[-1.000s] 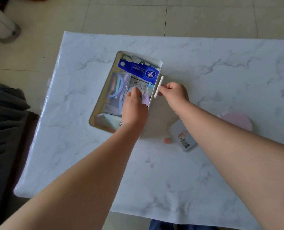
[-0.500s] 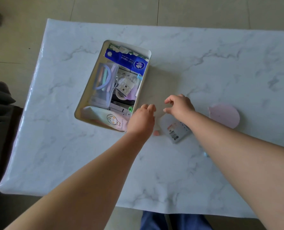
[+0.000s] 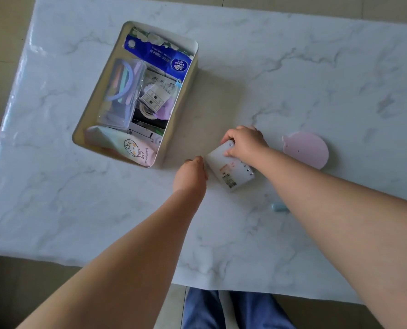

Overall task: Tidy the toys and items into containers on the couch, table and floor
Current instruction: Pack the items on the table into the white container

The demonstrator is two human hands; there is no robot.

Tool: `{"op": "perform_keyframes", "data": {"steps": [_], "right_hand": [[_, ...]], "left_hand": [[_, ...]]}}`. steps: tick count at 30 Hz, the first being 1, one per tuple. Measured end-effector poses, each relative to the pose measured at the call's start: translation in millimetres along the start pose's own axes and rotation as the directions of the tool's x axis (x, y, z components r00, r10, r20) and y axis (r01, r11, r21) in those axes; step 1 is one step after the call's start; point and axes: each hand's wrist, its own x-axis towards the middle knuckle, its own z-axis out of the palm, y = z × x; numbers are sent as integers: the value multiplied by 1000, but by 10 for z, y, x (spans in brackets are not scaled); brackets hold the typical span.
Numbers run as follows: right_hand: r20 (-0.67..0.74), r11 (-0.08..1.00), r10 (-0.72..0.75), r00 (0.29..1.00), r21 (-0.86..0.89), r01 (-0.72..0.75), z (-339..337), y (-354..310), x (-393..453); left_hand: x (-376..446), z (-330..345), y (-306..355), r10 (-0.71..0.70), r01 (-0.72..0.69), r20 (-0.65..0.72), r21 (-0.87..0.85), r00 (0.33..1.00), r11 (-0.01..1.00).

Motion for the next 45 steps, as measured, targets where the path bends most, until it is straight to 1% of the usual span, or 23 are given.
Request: {"op": "perform_keyframes", "data": {"steps": [3,5,7,9,12,15,17,19,22,23,25,27,29,31,33,36,38,41,43,45], "right_hand": [[45,976,15,999,218,-24,-106,17,-28],[26,962,24,999,270,-30,-182,-4,-23],[-54,950,62,997,309,-43,-292,-104,14],[-147,939,104,984,339,-49,-416,-251,61],[-259,898,159,953,438,-31,-609,-494,145],[-316,820,211,925,572,8,-781,-753,261],[-343,785,218,914,618,44,-853,-939,354],[-347,755,211,914,652,73,-874,-1122,463],[-332,720,173,927,685,111,-831,-1338,653],[-330,726,159,931,678,116,-798,-1376,716],[-339,780,161,927,619,91,-751,-1365,801],[-360,822,206,910,568,39,-700,-1287,820],[-388,820,243,889,572,25,-630,-1152,796],[-403,807,279,872,590,14,-564,-977,744],[-389,812,288,875,584,-8,-507,-762,687],[-348,851,279,895,522,-63,-457,-422,572],[-332,867,277,902,491,-86,-418,-216,481],[-299,898,258,919,426,-113,-337,59,338],[-244,914,245,938,380,-140,-255,219,246],[-175,926,214,961,350,-143,-168,345,163]], "left_hand": [[1,-69,54,-1,0,-23,-10,1000,1000],[-2,-169,107,-6,3,-60,-39,998,999],[9,-352,157,11,-23,-141,-83,990,996],[18,-591,197,30,-61,-249,-119,968,991],[48,-952,170,0,-77,-374,-190,928,979],[145,-1226,33,-82,-25,-492,-208,867,978],[247,-1342,-100,-128,36,-523,-184,843,982],[333,-1416,-224,-168,112,-481,-143,861,983],[402,-1453,-377,-200,214,-432,-16,879,977],[407,-1465,-416,-210,232,-436,-1,875,973],[398,-1478,-426,-213,232,-436,-9,875,973],[388,-1472,-421,-169,182,-425,-10,889,983],[371,-1443,-389,-87,97,-416,2,905,995],[358,-1384,-324,4,5,-423,19,906,1000],[337,-1306,-212,76,-74,-422,20,903,997],[309,-1117,-17,156,-163,-387,14,909,986],[294,-942,80,203,-210,-322,16,925,978],[260,-659,163,238,-240,-183,13,954,971],[229,-481,199,231,-230,-98,23,968,973],[209,-323,257,220,-218,-46,45,974,975]]}}
